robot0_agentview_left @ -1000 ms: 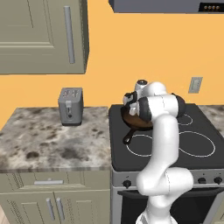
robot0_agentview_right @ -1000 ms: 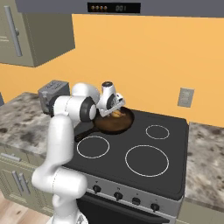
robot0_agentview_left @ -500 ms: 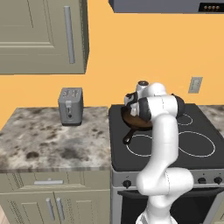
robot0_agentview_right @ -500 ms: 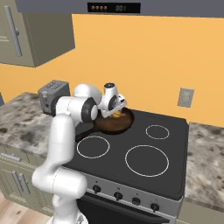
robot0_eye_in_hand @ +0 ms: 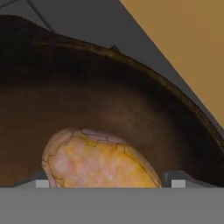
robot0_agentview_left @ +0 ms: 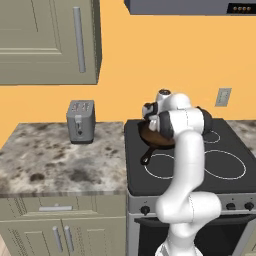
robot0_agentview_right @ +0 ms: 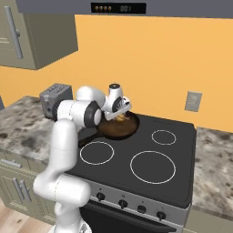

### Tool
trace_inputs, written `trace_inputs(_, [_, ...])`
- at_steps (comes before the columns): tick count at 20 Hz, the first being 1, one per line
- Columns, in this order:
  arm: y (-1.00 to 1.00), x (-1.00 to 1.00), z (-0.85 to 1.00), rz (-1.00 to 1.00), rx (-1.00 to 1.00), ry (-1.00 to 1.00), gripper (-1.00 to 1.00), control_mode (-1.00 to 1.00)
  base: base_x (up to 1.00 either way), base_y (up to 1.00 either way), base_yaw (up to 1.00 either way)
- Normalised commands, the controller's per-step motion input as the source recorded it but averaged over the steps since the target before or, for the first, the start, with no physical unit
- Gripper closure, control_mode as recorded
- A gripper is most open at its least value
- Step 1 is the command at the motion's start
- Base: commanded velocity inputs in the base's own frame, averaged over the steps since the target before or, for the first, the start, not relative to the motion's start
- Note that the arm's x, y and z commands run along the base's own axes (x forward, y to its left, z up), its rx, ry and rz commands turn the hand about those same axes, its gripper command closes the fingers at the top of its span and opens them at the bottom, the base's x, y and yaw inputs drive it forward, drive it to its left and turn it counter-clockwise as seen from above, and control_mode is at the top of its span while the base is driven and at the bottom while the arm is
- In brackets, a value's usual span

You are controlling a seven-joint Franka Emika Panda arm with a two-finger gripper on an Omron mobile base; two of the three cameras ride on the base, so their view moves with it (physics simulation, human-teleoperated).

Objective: Take the chicken drumsticks from the pan and place one on each plate on the dining counter.

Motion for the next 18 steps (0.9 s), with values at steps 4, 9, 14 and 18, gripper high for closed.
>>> trace_inputs(4, [0.11,-0.7,0.48,-0.04,0.1,0.03,1.0,-1.0,0.0,0.0,0.0])
trace_inputs(9, [0.15,-0.97,0.23,-0.08,0.01,-0.02,1.0,-1.0,0.0,0.0,0.0])
trace_inputs(14, [0.2,-0.94,0.31,-0.01,0.0,-0.09,1.0,-1.0,0.0,0.0,0.0])
trace_inputs(18, [0.22,-0.98,0.37,0.0,0.0,-0.13,1.0,-1.0,0.0,0.0,0.0])
